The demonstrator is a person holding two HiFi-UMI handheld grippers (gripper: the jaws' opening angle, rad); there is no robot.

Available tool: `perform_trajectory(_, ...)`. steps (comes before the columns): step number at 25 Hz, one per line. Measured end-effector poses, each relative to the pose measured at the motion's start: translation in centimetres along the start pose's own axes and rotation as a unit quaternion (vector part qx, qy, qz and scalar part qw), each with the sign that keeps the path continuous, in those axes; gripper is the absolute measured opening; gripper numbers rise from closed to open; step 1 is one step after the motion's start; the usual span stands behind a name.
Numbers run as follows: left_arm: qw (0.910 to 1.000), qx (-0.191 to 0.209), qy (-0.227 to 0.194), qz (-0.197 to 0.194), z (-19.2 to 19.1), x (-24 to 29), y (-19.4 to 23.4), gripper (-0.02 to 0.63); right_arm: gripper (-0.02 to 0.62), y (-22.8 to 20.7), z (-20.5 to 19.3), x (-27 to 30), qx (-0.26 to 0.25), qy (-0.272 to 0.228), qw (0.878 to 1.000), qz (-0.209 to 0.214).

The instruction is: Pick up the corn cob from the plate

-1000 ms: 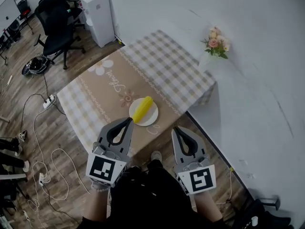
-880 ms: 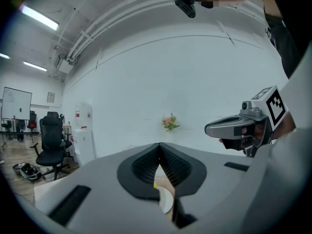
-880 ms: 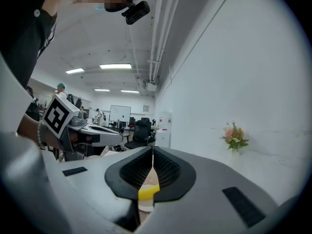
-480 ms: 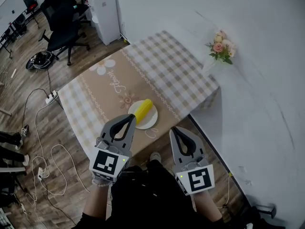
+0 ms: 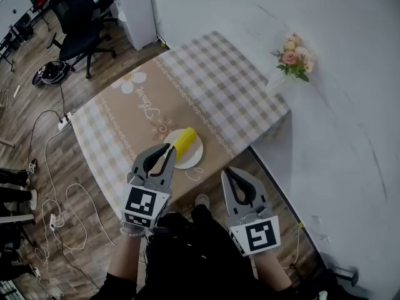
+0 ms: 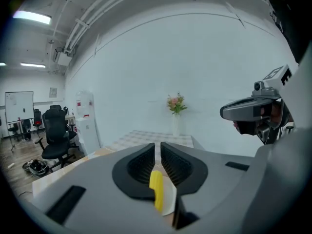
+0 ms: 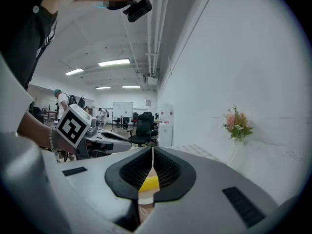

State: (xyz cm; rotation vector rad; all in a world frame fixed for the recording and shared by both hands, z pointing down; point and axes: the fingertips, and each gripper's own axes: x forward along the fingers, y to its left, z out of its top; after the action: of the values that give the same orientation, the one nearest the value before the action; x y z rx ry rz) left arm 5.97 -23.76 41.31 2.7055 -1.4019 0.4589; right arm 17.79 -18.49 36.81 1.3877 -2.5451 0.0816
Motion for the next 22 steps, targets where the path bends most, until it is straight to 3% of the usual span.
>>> perform_trajectory(11, 0.9953, -0.004, 0.092, -0.028, -5.4, 5.4, -0.7, 0.191, 0.043, -1.5, -2.5, 0.3, 0.017, 0.032, 0.999, 0.014)
perform_trajectory(22, 0.9834, -0.018, 0.177, -0.035, -12.0, 9.5, -0.7, 0.239, 0.043, -3.0, -4.5, 0.8, 0.026, 0.054, 0.998, 0.019)
